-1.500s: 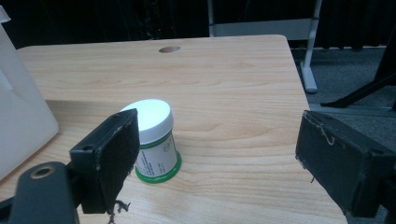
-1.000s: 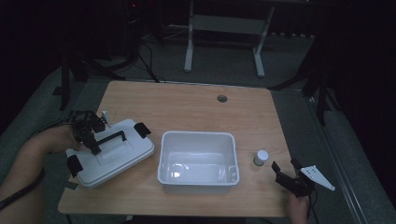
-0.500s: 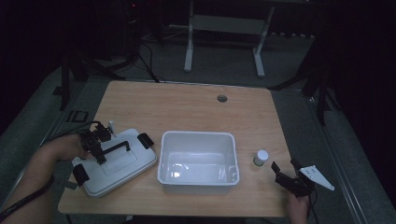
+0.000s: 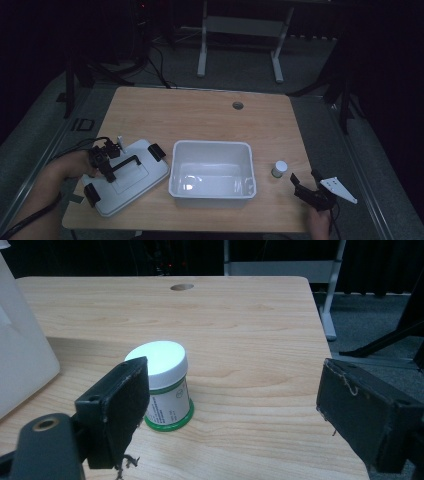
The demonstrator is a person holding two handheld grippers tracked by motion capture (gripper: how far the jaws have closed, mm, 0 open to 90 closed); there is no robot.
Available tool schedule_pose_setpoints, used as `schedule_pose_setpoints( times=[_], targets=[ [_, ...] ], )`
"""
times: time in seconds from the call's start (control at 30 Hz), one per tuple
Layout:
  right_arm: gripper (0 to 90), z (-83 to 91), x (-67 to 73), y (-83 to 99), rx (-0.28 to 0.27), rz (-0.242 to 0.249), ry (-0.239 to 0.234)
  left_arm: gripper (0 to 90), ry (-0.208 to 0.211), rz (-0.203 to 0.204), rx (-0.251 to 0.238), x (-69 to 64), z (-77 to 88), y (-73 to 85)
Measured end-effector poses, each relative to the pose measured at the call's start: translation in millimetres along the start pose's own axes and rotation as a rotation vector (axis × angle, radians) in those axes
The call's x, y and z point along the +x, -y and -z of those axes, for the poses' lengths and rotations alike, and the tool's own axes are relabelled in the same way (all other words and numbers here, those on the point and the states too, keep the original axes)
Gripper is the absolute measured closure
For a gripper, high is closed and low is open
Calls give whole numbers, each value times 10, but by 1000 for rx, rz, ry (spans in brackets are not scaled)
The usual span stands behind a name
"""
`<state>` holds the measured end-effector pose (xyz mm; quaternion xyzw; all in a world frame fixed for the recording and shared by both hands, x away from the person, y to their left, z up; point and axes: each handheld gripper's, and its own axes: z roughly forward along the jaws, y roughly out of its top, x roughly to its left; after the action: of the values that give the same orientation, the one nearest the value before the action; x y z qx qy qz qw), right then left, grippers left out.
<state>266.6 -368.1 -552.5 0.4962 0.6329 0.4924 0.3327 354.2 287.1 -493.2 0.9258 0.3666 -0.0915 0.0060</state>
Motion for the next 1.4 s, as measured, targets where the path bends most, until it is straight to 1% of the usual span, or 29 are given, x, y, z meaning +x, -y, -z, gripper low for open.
schedule_pose_setpoints(
  times=[0.03,0.1,0.13,0.17,0.23,0.3,0.33,0.37,0.4,0.43,0.53,0.6,0.67,0.7,0.77,0.83,0.87,0.97,1.03,1.1,1.2,1.27,1.3,1.37,1.4],
  targets=[
    [134,-4,1,-2,3,7,1,820,-5,-2,-1,-1,2,-1],
    [134,-7,4,-5,8,11,2,770,-8,-2,-3,3,11,-3],
    [134,-9,6,-9,13,12,3,706,-18,-12,-17,4,28,-5],
    [134,-9,7,-14,16,17,4,650,-25,-11,-23,4,37,-7],
    [134,-14,1,-23,27,3,-4,530,-30,-9,-39,10,59,-5],
    [134,-29,-12,-27,46,-13,-15,474,-51,4,-56,13,83,3],
    [134,-39,-15,-29,60,-14,-19,433,-63,2,-61,13,94,9],
    [134,-53,-16,-33,79,-13,-23,418,-68,3,-64,14,105,13],
    [134,-62,-12,-36,99,-5,-21,416,-61,6,-72,17,112,18],
    [134,-66,-9,-38,121,3,-23,391,-54,10,-76,12,115,23],
    [137,-62,-25,-40,166,-9,-50,385,-36,5,-73,2,111,31],
    [139,-61,-40,-43,201,-10,-54,375,-38,3,-66,-3,100,36],
    [139,-67,-59,-52,252,-18,-67,375,-35,6,-62,-3,96,44],
    [139,-68,-67,-59,273,-12,-71,375,-30,11,-61,2,98,49],
    [140,-72,-78,-82,321,1,-82,375,-20,8,-64,11,105,59],
    [140,-76,-76,-104,366,21,-76,375,-25,10,-53,12,104,71],
    [140,-84,-75,-115,395,31,-77,375,-21,13,-49,13,106,78],
    [140,-120,-66,-154,514,65,-65,376,-27,17,-41,15,108,105],
    [140,-135,-57,-192,576,88,-73,375,-26,12,-37,15,115,124],
    [136,-151,-57,-237,640,92,-90,376,-25,15,-39,15,129,141],
    [127,-170,-34,-302,740,117,-96,376,-18,14,-36,10,143,157],
    [127,-187,-15,-339,801,122,-99,376,-17,13,-26,-4,144,160],
    [127,-197,-4,-355,829,138,-98,376,-8,13,-23,-5,146,162],
    [127,-222,17,-384,887,171,-89,376,-13,11,-18,-7,144,166],
    [127,-230,25,-394,903,180,-84,376,-10,15,-18,-6,142,170]
  ],
)
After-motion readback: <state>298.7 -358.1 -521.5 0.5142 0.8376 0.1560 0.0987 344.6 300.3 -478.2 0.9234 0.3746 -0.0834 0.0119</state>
